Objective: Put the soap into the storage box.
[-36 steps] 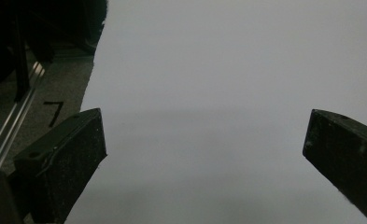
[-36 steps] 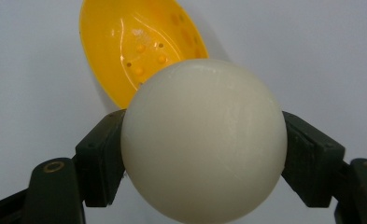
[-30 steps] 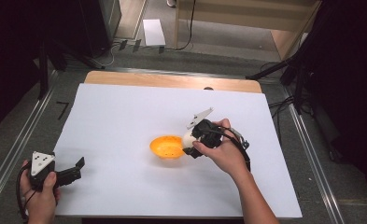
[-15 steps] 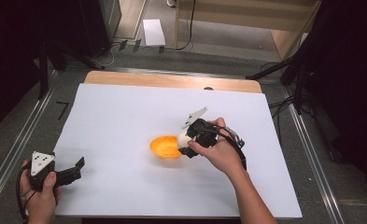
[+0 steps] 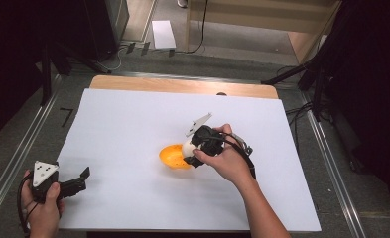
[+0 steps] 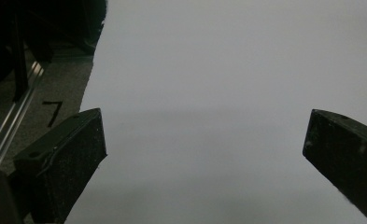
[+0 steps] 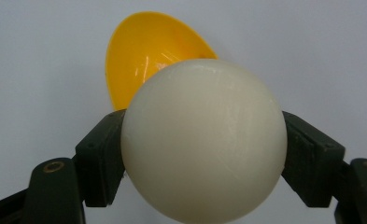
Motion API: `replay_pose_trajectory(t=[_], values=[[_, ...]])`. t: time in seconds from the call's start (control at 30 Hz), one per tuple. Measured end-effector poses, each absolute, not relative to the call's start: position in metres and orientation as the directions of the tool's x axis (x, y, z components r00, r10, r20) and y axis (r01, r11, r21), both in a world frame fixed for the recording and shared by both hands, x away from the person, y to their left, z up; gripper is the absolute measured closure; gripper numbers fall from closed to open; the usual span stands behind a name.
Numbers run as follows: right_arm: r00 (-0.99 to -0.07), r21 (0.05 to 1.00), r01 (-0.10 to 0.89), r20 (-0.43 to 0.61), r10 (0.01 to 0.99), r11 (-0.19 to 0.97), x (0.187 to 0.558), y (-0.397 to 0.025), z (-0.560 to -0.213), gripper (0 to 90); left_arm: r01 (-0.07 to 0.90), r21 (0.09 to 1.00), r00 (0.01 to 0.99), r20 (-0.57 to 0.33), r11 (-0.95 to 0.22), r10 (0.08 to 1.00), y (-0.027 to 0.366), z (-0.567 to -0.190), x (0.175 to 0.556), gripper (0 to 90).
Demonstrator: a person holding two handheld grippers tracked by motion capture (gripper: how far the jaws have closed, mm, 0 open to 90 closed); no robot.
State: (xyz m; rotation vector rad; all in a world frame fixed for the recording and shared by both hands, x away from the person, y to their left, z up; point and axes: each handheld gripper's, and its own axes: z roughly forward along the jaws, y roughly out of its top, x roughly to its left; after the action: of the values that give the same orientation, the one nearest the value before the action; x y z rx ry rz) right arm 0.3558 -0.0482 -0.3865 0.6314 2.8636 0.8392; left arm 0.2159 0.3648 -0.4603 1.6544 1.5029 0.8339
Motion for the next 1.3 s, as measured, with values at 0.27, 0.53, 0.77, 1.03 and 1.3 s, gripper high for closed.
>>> replay_pose_trajectory(t=[0.27,0.53,0.77,1.03,1.3], values=[[-0.916,0.526,0.358,0.038,0.400,0.772,0.358,-0.039,-0.388,25.1,0.516,0.856,0.106,-0.016,-0.041,0.994,0.365,-0.460,0.216,0.0],[-0.921,0.520,0.352,0.044,0.386,0.779,0.359,-0.033,-0.391,25.1,0.516,0.855,0.109,-0.013,-0.045,0.994,0.365,-0.460,0.216,0.0],[-0.922,0.507,0.354,0.050,0.383,0.786,0.361,-0.028,-0.391,25.1,0.517,0.855,0.110,-0.014,-0.045,0.994,0.365,-0.461,0.216,0.0],[-0.926,0.495,0.348,0.048,0.374,0.796,0.362,-0.023,-0.395,25.1,0.517,0.855,0.112,-0.016,-0.044,0.994,0.365,-0.461,0.216,0.0],[-0.929,0.491,0.342,0.048,0.367,0.802,0.364,-0.019,-0.396,25.0,0.518,0.854,0.114,-0.017,-0.045,0.993,0.365,-0.460,0.216,0.0]])
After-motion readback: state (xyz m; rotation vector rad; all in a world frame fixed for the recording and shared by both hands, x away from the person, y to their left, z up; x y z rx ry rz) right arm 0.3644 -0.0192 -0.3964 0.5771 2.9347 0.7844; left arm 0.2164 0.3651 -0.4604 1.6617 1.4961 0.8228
